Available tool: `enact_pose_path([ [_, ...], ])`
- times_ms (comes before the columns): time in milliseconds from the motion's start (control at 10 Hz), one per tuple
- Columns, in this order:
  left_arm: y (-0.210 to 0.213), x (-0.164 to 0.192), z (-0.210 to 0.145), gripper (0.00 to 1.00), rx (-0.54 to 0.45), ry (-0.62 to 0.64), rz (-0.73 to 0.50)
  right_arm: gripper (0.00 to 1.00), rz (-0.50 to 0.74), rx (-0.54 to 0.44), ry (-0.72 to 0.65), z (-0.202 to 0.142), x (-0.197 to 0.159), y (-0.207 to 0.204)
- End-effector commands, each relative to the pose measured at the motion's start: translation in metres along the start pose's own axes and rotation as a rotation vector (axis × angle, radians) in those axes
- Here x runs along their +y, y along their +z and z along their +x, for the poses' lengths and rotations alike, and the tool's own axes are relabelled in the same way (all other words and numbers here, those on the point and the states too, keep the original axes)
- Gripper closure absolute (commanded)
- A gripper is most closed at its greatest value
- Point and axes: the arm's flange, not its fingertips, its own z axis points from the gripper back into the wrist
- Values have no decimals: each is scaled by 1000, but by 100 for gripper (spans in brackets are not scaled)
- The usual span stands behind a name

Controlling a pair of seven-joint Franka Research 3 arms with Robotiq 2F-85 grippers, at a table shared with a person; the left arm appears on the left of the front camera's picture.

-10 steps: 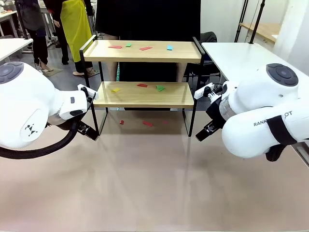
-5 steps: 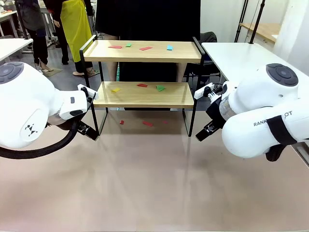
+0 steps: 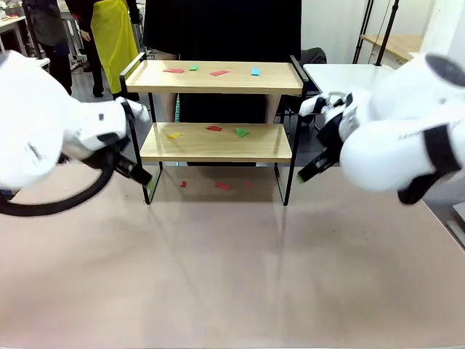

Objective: Clean the shelf.
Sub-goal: Pick up the Duster handed by the human.

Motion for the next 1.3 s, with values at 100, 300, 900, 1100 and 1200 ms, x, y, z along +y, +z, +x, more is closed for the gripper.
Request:
enact_pose_path([
  [100,71,74,2,0,15,-74,-167,0,109,-96,15,-11,-78,70],
  [300,117,123,-10,0,-29,-270,-289,0,162,-234,67,-36,-141,110],
  [900,152,194,-63,0,-171,-435,-378,0,101,-324,113,-86,-196,143],
  [1100,132,200,-65,0,-159,-463,-381,0,102,-354,125,-97,-208,140],
  [1200,142,231,-74,0,-317,-490,-439,0,176,-473,161,-104,-254,144],
])
